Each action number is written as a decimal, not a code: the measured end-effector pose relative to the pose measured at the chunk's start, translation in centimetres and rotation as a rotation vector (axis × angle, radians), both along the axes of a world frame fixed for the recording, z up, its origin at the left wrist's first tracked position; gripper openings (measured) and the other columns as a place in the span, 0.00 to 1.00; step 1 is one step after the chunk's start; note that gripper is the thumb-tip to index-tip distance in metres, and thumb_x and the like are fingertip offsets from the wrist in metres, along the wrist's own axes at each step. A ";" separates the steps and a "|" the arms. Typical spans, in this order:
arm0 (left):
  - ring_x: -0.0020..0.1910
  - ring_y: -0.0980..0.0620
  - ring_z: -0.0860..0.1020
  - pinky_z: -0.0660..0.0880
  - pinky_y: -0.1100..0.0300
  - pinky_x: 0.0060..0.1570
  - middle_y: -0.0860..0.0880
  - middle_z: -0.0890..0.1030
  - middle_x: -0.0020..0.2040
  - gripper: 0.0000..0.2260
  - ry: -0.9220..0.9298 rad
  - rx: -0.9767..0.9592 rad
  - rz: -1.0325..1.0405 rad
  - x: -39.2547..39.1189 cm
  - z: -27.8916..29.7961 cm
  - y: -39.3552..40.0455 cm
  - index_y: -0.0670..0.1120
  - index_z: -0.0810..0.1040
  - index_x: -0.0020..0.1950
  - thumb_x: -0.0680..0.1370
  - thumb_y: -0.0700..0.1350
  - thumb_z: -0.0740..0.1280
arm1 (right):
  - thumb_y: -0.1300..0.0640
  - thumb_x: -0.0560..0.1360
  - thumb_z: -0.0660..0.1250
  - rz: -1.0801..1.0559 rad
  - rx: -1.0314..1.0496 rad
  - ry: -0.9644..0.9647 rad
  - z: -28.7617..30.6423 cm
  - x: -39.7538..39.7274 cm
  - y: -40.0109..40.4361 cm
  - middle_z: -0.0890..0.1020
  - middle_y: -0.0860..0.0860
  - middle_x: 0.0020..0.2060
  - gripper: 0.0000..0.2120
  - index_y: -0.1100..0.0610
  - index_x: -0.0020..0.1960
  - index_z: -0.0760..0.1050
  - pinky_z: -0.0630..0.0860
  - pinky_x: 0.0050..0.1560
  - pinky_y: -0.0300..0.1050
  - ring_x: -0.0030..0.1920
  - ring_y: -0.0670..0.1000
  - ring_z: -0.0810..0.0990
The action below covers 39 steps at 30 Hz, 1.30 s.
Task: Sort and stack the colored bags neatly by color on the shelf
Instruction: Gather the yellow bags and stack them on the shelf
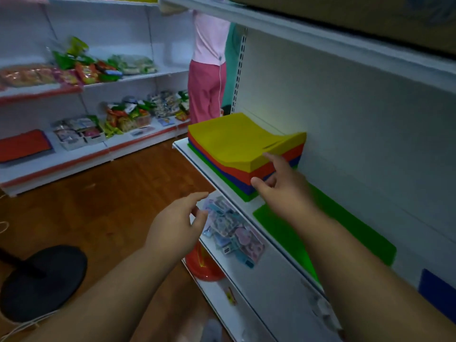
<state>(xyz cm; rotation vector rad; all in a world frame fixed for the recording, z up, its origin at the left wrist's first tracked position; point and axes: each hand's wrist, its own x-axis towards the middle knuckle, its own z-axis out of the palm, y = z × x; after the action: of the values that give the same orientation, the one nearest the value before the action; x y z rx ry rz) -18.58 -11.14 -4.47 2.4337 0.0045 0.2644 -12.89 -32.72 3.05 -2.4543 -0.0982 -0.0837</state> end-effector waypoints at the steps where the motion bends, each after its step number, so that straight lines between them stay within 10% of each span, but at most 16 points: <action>1: 0.46 0.60 0.75 0.78 0.59 0.45 0.62 0.75 0.49 0.17 0.005 -0.040 -0.007 1.6 -0.2 0.0 0.62 0.69 0.70 0.81 0.53 0.62 | 0.46 0.77 0.68 0.030 -0.005 0.020 -0.2 1.4 0.2 0.79 0.48 0.36 0.33 0.38 0.76 0.56 0.79 0.44 0.49 0.39 0.47 0.79; 8: 0.35 0.51 0.78 0.76 0.57 0.32 0.53 0.79 0.44 0.17 0.211 -0.334 -0.130 9.5 0.2 0.5 0.61 0.70 0.70 0.82 0.50 0.64 | 0.41 0.76 0.67 0.082 -0.059 0.257 -2.2 8.2 1.6 0.77 0.53 0.62 0.34 0.42 0.77 0.56 0.81 0.50 0.54 0.53 0.54 0.81; 12: 0.31 0.47 0.78 0.75 0.57 0.30 0.46 0.84 0.50 0.20 0.485 -0.911 -0.139 12.8 -0.5 1.2 0.57 0.65 0.73 0.82 0.47 0.64 | 0.40 0.76 0.65 0.041 -0.036 0.271 -1.6 7.6 1.8 0.79 0.46 0.41 0.21 0.47 0.65 0.71 0.75 0.34 0.41 0.35 0.45 0.80; 16: 0.32 0.50 0.78 0.74 0.59 0.30 0.39 0.78 0.52 0.25 0.472 -1.074 -0.084 16.8 -2.2 3.4 0.54 0.62 0.76 0.80 0.48 0.65 | 0.40 0.76 0.67 -0.217 0.022 0.198 -1.4 6.3 3.4 0.80 0.48 0.30 0.10 0.46 0.45 0.74 0.71 0.30 0.40 0.29 0.43 0.78; 20: 0.29 0.53 0.74 0.72 0.58 0.32 0.45 0.77 0.36 0.20 0.430 -1.060 -0.010 20.6 -2.7 7.1 0.49 0.69 0.73 0.81 0.43 0.66 | 0.51 0.77 0.66 -0.442 0.097 0.177 -3.2 4.0 5.5 0.80 0.46 0.33 0.02 0.45 0.47 0.74 0.73 0.31 0.42 0.31 0.47 0.79; 25: 0.29 0.55 0.73 0.71 0.67 0.26 0.46 0.78 0.38 0.12 0.471 -0.877 -0.180 22.7 -2.1 11.2 0.49 0.77 0.59 0.78 0.37 0.68 | 0.59 0.77 0.65 -0.611 0.160 -0.013 -3.8 0.7 8.5 0.80 0.45 0.48 0.17 0.44 0.63 0.78 0.68 0.39 0.34 0.33 0.36 0.71; 31: 0.30 0.48 0.71 0.68 0.56 0.34 0.44 0.75 0.31 0.15 0.563 -0.501 -0.633 20.6 -1.2 12.6 0.55 0.82 0.52 0.77 0.35 0.65 | 0.53 0.78 0.68 -0.774 0.062 -0.042 -3.0 -5.7 12.0 0.79 0.46 0.63 0.16 0.48 0.66 0.77 0.71 0.60 0.39 0.60 0.43 0.76; 39: 0.62 0.51 0.75 0.69 0.59 0.56 0.51 0.80 0.61 0.10 0.204 -0.239 -0.916 13.8 -0.5 7.4 0.50 0.82 0.60 0.79 0.46 0.68 | 0.53 0.79 0.66 -1.054 -0.066 -0.045 -2.4 -16.1 11.4 0.78 0.47 0.65 0.18 0.48 0.69 0.75 0.68 0.60 0.38 0.64 0.49 0.76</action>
<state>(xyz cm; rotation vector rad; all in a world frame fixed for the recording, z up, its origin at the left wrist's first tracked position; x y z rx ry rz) -4.81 -3.72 -4.99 1.9732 -0.9016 -0.3750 -29.03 -21.28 0.70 -2.2990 1.1809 -0.5882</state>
